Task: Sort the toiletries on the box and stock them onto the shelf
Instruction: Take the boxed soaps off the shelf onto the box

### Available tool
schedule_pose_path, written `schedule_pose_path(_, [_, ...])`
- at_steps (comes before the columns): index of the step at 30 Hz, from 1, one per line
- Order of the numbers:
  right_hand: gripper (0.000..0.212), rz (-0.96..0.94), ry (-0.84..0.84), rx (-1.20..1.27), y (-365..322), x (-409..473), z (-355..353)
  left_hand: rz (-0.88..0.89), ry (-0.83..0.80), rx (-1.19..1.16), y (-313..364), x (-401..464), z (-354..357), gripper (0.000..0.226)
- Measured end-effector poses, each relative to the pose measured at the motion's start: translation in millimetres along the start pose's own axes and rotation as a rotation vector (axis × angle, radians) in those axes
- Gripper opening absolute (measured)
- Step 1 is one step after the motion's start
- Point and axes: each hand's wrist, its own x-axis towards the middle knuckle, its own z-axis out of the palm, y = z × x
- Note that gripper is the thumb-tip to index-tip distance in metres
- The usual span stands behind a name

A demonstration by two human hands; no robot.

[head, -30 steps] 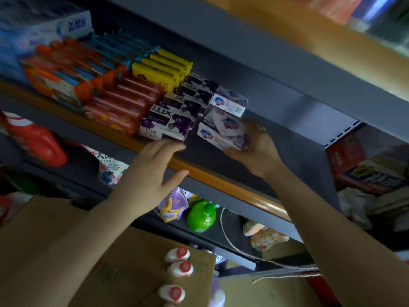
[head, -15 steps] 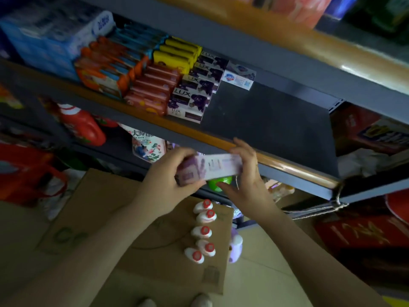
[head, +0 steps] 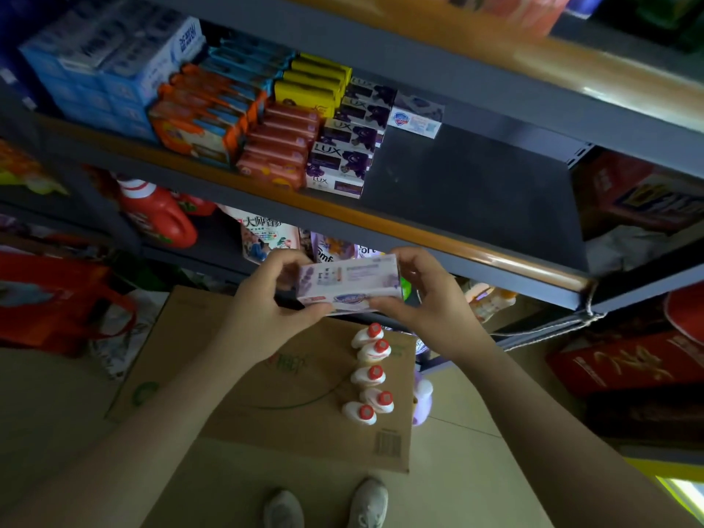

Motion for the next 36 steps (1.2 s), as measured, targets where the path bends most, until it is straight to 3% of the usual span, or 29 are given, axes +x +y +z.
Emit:
schedule_pose_path(2, [0.037, -0.059, -0.027, -0.066, -14, 1, 0, -0.06, -0.1, -0.071, 1, 1, -3, 0.042])
schedule_pose_path(6, [0.058, -0.29, 0.055, -0.362, -28, 4, 10, -0.145, -0.246, -0.09, -1, 0, 2, 0.041])
schedule_pose_path(9, [0.056, -0.331, 0.101, -0.37, -31, 3, 15, -0.28, -0.248, -0.364, -2, -4, 8, 0.051])
schedule_pose_path(16, [0.038, 0.125, -0.134, 0.308, -34, 0, -4, -0.57, -0.343, -0.871, -3, -16, 23, 0.029])
schedule_pose_path(19, [0.021, 0.184, -0.048, 0.327, -29, 4, -3, -0.722, -0.372, -1.072, -3, -16, 29, 0.035])
schedule_pose_path(22, [0.009, 0.279, -0.051, 0.293, -18, 12, 1, -0.777, -0.475, -1.126, -8, -15, 36, 0.034])
schedule_pose_path(25, [0.009, 0.392, -0.097, 0.377, -8, 20, 4, -0.841, -0.496, -1.055, -8, -15, 39, 0.041])
schedule_pose_path(28, [0.019, 0.421, -0.147, 0.292, 8, 28, 11, -0.81, -0.423, -0.849, -18, -16, 37, 0.028])
schedule_pose_path(33, [0.014, 0.402, -0.21, -0.038, 61, 37, 26, -0.639, -0.255, 0.022, -60, -24, 37, 0.032])
schedule_pose_path(36, [0.008, 0.478, -0.201, -0.01, 93, 36, 33, -0.571, -0.291, 0.32, -100, -30, 52, 0.031])
